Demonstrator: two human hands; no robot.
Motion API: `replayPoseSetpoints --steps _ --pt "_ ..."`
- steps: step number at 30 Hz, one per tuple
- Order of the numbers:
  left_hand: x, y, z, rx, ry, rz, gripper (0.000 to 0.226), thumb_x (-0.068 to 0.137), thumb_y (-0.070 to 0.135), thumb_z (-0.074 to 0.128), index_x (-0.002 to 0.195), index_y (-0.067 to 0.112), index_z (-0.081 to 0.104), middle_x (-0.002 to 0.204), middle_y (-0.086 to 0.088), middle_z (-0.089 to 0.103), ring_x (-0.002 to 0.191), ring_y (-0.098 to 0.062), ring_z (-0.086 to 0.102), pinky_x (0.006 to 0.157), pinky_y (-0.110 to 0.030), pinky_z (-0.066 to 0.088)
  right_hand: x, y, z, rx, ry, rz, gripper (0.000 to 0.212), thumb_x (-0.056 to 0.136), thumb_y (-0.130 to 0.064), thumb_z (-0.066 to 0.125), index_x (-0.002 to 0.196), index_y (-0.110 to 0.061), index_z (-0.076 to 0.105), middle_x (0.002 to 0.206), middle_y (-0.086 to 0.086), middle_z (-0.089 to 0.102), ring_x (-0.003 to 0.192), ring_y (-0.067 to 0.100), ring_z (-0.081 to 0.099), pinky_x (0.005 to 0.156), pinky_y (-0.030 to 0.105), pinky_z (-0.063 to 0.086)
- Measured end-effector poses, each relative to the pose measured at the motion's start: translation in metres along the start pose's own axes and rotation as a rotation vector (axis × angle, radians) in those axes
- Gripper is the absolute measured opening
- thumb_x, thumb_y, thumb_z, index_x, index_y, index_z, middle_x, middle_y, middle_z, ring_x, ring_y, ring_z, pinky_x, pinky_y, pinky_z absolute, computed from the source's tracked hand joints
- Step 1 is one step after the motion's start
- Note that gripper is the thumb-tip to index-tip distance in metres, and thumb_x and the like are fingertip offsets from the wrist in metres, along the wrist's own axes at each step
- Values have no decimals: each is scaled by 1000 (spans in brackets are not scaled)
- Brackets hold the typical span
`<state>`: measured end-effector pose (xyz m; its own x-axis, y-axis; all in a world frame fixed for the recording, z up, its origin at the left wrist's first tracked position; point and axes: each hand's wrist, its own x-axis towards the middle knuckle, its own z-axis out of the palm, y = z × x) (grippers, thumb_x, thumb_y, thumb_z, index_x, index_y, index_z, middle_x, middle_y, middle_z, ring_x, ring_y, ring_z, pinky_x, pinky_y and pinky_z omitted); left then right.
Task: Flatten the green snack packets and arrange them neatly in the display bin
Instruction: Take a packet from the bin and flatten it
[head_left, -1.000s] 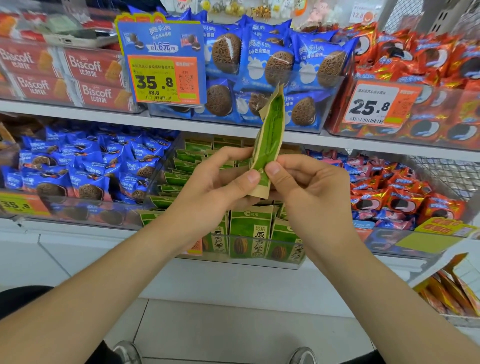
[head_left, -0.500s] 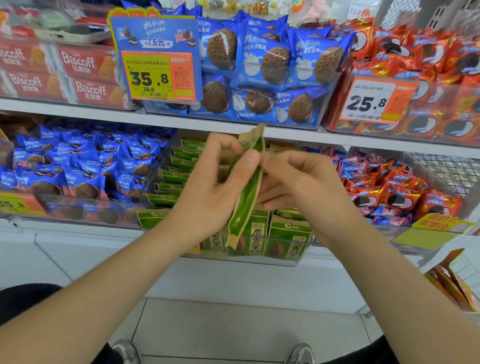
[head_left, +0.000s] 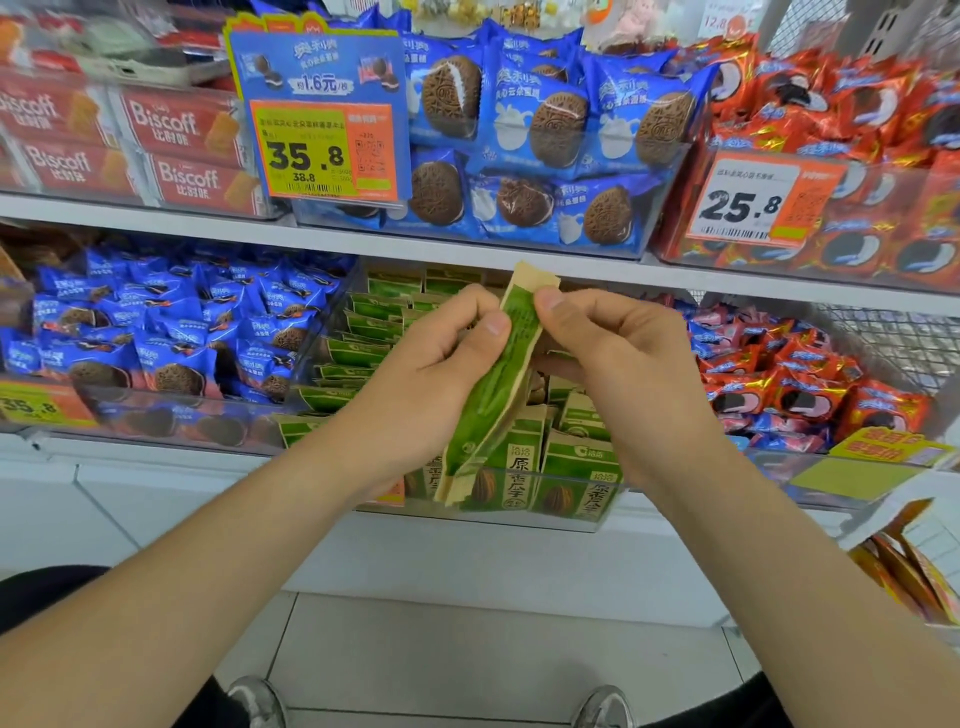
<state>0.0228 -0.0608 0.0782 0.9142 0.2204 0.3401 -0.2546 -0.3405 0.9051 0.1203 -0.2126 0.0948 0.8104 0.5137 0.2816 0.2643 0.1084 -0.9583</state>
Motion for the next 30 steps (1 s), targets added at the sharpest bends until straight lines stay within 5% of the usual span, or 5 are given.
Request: replayPoseSetpoints --steps 5,13,18,23,30 --pt "2 0 -15 57 -164 39 26 112 32 47 91 19 54 79 -3 45 72 -20 42 66 -35 38 14 -2 -25 -427 -219 -316 33 89 -55 77 121 -46 71 109 -26 67 104 2 59 88 28 48" --pt "4 2 -12 171 -257 61 29 110 40 48 91 37 70 76 7 62 70 -15 58 65 -32 43 19 7 -32 -333 11 -357 34 87 -31 85 80 -11 58 61 6 56 58 9 50 56 25 46" --pt "10 -4 -17 316 -182 126 39 114 32 45 84 18 66 76 -14 62 70 -33 60 66 -46 49 19 3 -32 -307 138 -311 36 82 -36 90 102 -22 64 75 -6 74 67 11 71 62 33 58" --pt "22 -13 -15 276 39 148 37 114 27 48 96 9 74 85 -7 74 78 -21 70 73 -36 53 18 -3 -37 -47 -170 99 43 87 -12 82 126 -11 65 105 5 82 94 26 81 77 41 67" --pt "54 -39 -32 687 81 9 14 105 29 59 101 35 71 111 6 57 105 -14 57 100 -38 46 35 6 -44 -335 187 -308 52 87 -9 86 135 -19 68 106 -13 80 101 4 77 91 34 64"
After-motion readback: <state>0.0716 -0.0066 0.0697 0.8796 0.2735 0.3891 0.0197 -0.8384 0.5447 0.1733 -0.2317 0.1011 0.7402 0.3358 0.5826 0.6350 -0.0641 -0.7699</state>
